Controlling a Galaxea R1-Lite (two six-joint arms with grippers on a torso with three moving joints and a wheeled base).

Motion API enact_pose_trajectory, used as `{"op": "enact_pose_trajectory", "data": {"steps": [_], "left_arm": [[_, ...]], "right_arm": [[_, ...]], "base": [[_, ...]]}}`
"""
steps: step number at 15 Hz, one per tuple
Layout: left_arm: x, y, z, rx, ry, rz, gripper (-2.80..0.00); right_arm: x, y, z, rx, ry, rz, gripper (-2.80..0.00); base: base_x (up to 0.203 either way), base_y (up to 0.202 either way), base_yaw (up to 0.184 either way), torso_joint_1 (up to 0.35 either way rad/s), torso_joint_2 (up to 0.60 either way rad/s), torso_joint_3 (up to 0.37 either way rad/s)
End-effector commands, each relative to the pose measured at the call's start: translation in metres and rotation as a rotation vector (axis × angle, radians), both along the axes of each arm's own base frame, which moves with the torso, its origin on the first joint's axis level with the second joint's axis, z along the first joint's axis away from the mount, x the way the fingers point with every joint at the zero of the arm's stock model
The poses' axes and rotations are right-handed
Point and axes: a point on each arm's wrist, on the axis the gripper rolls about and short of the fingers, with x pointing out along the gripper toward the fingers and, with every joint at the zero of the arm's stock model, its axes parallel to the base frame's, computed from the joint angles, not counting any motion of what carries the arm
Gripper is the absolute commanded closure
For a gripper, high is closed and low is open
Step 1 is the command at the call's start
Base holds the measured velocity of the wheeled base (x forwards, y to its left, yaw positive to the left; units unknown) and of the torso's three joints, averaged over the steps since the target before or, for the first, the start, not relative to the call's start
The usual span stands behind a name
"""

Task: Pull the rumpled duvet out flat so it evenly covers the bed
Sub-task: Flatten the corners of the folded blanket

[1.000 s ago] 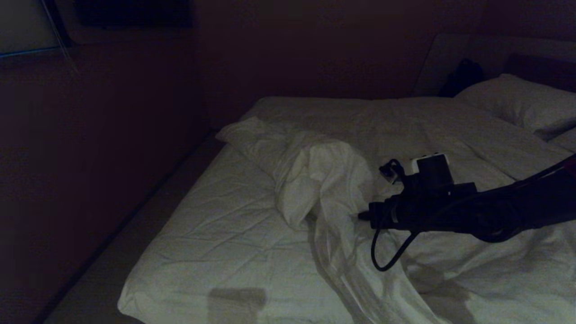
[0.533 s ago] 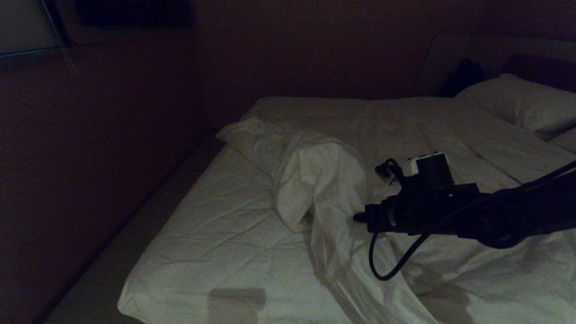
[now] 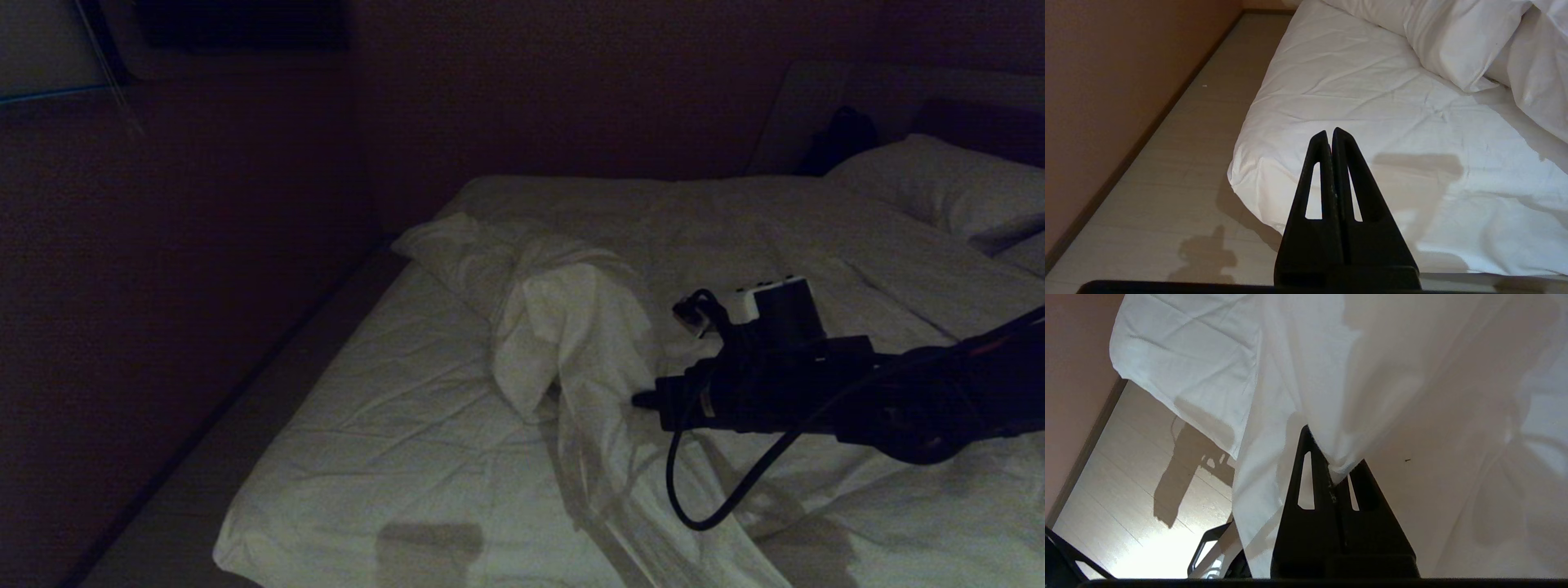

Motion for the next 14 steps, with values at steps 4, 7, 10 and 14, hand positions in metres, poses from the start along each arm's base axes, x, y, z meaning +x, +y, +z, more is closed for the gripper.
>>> {"op": "enact_pose_trajectory", "data": {"steps": [4,7,10,14], "left_arm": [[0.0,0.0,0.0,-0.001,0.0,0.0,0.0],[0.0,0.0,0.0,-0.001,0.0,0.0,0.0],[0.0,0.0,0.0,-0.001,0.0,0.0,0.0],[0.0,0.0,0.0,-0.001,0.0,0.0,0.0]], "right_arm": [[-0.009,0.006,0.002,0.0,-0.008,0.032,0.0],[-0.014,0.009,0.004,0.002,-0.011,0.047,0.0],[-0.017,0.013,0.003,-0.001,-0.007,0.061,0.0],[-0.02,0.016,0.003,-0.003,-0.007,0.074,0.0]], "base": [[0.0,0.0,0.0,0.0,0.0,0.0],[0.0,0.0,0.0,0.0,0.0,0.0],[0.0,0.0,0.0,0.0,0.0,0.0],[0.0,0.0,0.0,0.0,0.0,0.0]]}}
